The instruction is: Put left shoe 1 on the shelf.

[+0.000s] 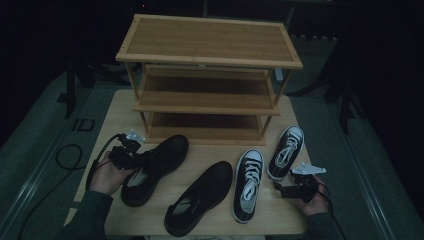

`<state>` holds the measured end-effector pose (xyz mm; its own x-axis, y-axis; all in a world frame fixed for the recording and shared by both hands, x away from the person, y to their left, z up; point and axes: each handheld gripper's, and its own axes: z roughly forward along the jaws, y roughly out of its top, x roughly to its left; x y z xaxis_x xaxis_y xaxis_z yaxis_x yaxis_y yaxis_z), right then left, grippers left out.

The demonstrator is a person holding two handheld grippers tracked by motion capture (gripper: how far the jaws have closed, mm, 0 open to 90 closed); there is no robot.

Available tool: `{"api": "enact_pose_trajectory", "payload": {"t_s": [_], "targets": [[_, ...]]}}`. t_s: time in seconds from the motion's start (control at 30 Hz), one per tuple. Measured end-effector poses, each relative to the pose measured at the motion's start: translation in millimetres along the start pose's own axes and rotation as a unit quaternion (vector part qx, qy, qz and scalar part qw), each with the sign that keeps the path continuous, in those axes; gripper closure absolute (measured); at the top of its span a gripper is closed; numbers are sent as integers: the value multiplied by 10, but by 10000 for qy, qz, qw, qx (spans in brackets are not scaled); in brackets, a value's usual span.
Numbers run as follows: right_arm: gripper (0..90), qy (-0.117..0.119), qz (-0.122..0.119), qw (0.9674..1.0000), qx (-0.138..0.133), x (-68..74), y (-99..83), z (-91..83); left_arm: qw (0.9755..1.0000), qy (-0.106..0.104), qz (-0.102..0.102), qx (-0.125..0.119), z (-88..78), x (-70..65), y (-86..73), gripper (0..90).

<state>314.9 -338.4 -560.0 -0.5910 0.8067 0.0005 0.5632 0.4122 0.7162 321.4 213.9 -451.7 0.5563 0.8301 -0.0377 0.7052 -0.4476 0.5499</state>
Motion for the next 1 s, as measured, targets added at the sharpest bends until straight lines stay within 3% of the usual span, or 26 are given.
{"api": "enact_pose_trajectory", "payload": {"t_s": [0.67, 1.0], "targets": [[111, 4, -3, 10000, -2, -1, 0, 1, 9987, 204, -423, -183, 153, 170, 207, 877], [111, 12, -12, 10000, -5, -3, 1, 2, 9958, 320, -775, -368, 337, 269, 494, 876]]}}
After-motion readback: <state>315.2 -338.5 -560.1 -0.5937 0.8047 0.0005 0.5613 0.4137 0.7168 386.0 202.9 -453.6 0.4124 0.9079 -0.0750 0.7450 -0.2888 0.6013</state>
